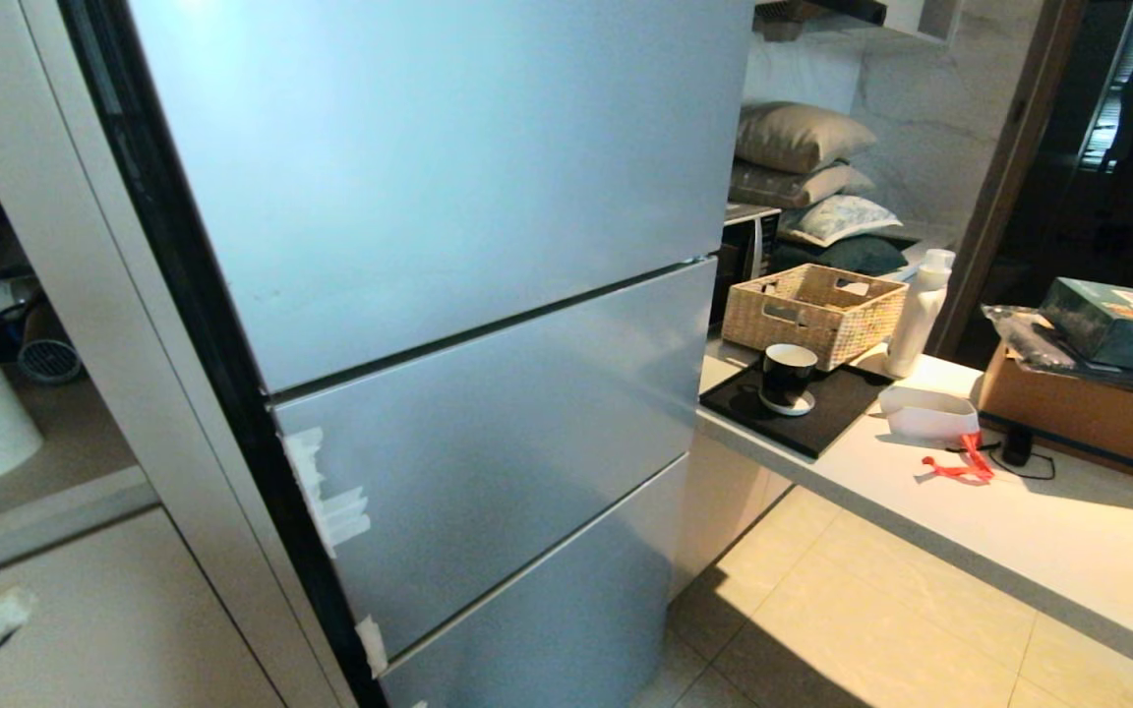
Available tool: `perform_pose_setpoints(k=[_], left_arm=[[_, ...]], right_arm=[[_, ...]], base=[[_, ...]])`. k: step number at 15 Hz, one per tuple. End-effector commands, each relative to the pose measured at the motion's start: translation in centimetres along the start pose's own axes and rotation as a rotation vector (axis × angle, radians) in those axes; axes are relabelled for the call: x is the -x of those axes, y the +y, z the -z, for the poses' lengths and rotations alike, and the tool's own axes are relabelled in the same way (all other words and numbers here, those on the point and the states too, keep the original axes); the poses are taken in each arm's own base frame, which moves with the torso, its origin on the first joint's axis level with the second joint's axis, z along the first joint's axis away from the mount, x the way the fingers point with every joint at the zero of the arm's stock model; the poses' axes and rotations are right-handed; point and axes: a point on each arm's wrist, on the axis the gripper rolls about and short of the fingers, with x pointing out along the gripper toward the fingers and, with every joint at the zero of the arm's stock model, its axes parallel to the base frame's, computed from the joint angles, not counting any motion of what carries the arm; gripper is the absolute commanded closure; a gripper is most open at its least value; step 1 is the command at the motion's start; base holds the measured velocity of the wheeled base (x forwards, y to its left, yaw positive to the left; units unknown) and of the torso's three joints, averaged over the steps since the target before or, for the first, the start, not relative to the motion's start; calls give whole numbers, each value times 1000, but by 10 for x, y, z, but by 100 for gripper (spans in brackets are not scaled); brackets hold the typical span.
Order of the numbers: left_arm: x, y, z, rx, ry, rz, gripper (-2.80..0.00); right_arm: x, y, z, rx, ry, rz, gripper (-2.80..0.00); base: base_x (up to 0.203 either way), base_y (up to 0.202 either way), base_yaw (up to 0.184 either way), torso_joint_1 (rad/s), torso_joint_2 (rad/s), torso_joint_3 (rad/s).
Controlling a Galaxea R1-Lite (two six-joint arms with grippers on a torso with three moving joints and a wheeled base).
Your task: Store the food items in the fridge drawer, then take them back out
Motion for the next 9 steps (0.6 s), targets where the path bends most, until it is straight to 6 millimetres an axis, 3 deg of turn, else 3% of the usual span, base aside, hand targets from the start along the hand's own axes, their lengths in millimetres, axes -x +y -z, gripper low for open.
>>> perform_pose_setpoints(k=[1,4,6,9], left_arm=[[-58,8,1,116,158,-51,0],[-98,13,1,201,170,-77,0],[-112,14,-3,244,133,-95,0],[-157,27,8,261,91,-193,0]], right_arm=[[0,0,0,0,2,0,0],[0,0,0,-2,0,0,0],[0,0,0,-2,2,0,0],[0,0,0,-2,2,0,0]], base=[[0,0,0,0,0,0],[0,0,0,0,0,0],[0,0,0,0,0,0],[0,0,0,0,0,0]])
